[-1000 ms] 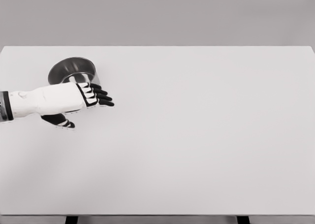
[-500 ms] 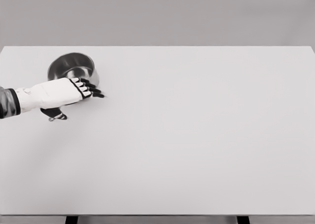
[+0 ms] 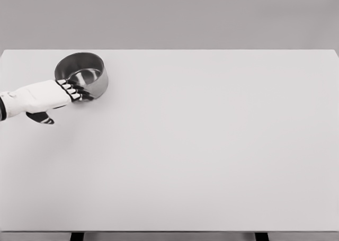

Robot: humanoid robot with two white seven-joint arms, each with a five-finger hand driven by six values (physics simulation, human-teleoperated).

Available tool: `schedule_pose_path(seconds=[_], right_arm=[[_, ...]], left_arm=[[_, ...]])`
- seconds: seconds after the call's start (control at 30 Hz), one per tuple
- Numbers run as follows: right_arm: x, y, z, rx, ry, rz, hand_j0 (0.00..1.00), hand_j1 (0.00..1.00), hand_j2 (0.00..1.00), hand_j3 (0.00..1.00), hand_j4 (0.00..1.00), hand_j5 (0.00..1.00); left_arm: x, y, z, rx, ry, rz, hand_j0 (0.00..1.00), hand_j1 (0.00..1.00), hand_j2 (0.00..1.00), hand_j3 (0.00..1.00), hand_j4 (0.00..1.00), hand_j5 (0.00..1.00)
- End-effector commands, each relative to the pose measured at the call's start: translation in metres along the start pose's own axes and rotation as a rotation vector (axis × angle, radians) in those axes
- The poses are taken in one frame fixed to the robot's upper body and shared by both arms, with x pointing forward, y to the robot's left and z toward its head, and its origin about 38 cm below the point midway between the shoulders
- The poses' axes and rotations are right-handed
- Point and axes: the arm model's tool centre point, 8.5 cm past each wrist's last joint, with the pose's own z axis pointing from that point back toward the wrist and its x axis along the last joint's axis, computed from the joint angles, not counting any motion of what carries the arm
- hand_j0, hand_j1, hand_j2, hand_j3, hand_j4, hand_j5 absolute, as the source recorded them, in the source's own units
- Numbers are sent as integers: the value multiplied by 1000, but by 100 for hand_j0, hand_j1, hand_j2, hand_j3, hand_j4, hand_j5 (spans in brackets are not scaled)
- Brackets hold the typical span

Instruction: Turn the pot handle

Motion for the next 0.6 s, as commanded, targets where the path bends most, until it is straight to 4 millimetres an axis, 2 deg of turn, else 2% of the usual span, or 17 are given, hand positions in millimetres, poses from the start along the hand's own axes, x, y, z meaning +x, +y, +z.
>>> schedule_pose_path(seconds=[0.0,0.2,0.4,0.57], right_arm=[[0,0,0,0,-1,0,100,100,100,100,100,100],[0,0,0,0,1,-1,100,100,100,100,100,100],[0,0,0,0,-1,0,100,100,100,100,100,100],[0,0,0,0,1,-1,100,100,100,100,100,100]], left_arm=[[-8,1,6,12,23,12,100,100,100,100,100,100],[-22,4,17,35,55,45,100,100,100,100,100,100],[-55,-7,30,61,156,112,100,100,100,100,100,100],[-69,-12,35,79,203,141,100,100,100,100,100,100]])
